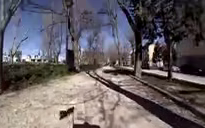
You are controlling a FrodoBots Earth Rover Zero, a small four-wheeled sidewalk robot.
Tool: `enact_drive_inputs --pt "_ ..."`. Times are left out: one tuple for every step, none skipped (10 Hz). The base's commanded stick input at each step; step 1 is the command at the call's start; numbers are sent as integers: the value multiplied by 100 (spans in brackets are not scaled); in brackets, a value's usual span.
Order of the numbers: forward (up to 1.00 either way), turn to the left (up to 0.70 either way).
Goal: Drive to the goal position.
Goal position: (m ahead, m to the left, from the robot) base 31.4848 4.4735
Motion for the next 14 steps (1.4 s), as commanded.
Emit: enact_drive_inputs --pt "100 0" --pt "100 0" --pt "100 0" --pt "100 0" --pt "100 0" --pt "100 0" --pt "100 0" --pt "100 0" --pt "100 0" --pt "100 -7" --pt "100 -12" --pt "100 -12" --pt "100 -12" --pt "100 -12"
